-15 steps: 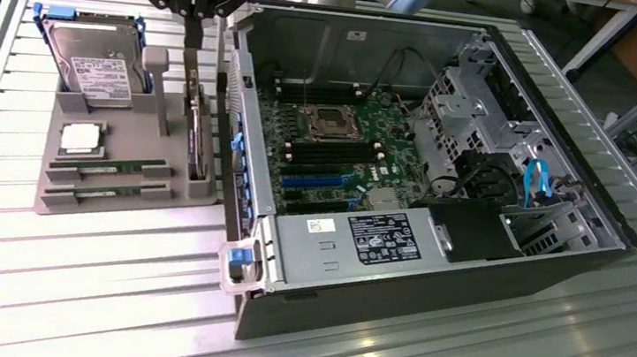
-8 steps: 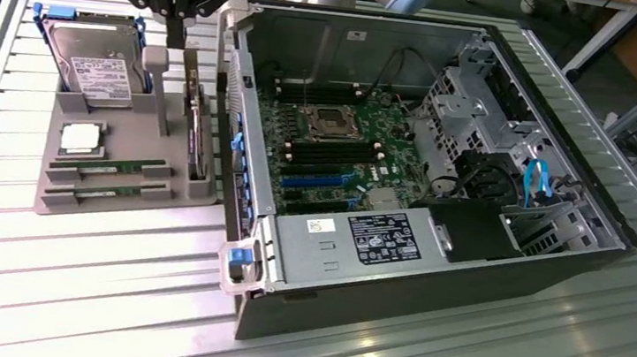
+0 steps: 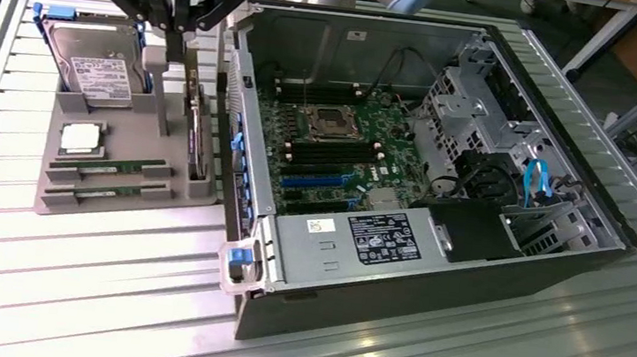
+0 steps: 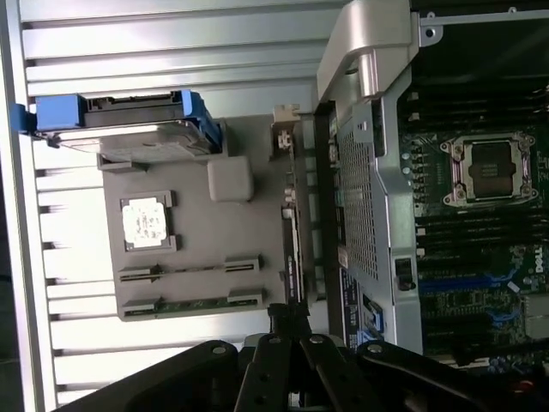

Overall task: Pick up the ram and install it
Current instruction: 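Reach for the ram, then pick up the ram and move it above insertion slot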

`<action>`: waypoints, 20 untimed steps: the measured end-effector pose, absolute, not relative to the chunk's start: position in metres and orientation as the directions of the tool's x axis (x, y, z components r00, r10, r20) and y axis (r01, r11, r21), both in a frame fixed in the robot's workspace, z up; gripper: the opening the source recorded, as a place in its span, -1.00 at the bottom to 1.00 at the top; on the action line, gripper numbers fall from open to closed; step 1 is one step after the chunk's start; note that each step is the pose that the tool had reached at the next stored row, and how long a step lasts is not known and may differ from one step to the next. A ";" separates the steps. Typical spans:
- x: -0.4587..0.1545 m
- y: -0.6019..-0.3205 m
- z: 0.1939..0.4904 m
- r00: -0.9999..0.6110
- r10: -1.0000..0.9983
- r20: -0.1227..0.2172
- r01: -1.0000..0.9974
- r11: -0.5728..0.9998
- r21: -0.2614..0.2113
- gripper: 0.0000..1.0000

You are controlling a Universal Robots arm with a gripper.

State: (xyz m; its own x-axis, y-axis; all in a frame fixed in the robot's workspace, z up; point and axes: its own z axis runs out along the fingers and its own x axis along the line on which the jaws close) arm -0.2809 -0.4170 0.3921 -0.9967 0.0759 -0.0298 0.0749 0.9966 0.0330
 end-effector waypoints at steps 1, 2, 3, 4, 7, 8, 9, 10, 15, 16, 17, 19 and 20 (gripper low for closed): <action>-0.281 -0.423 0.392 -0.997 0.076 -0.030 0.075 0.997 0.032 -0.80; -0.281 -0.426 0.392 -0.997 0.076 -0.030 0.075 0.997 0.031 -0.80; -0.281 -0.428 0.392 -0.997 0.076 -0.030 0.075 0.997 0.030 -0.80; -0.281 -0.430 0.392 -0.997 0.076 -0.030 0.075 0.997 0.029 -0.80; -0.281 -0.435 0.392 -0.997 0.076 -0.030 0.075 0.997 0.027 -0.80; -0.281 -0.436 0.391 -0.997 0.076 -0.030 0.075 0.997 0.027 -0.80; -0.281 -0.437 0.391 -0.997 0.076 -0.030 0.075 0.997 0.027 -0.80; -0.281 -0.438 0.391 -0.997 0.076 -0.030 0.075 0.997 0.027 -0.80; -0.281 -0.438 0.391 -0.997 0.076 -0.030 0.075 0.997 0.027 -0.80; -0.281 -0.438 0.391 -0.997 0.076 -0.030 0.075 0.997 0.027 -0.80; -0.281 -0.438 0.391 -0.997 0.076 -0.030 0.075 0.997 0.027 -0.80; -0.281 -0.438 0.391 -0.997 0.076 -0.030 0.075 0.997 0.027 -0.80; -0.281 -0.438 0.391 -0.997 0.075 -0.030 0.075 0.997 0.027 -0.80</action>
State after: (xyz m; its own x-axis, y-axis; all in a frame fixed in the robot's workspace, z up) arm -0.2809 -0.4385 0.3914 -0.9967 0.0753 -0.0303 0.0745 0.9969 0.0270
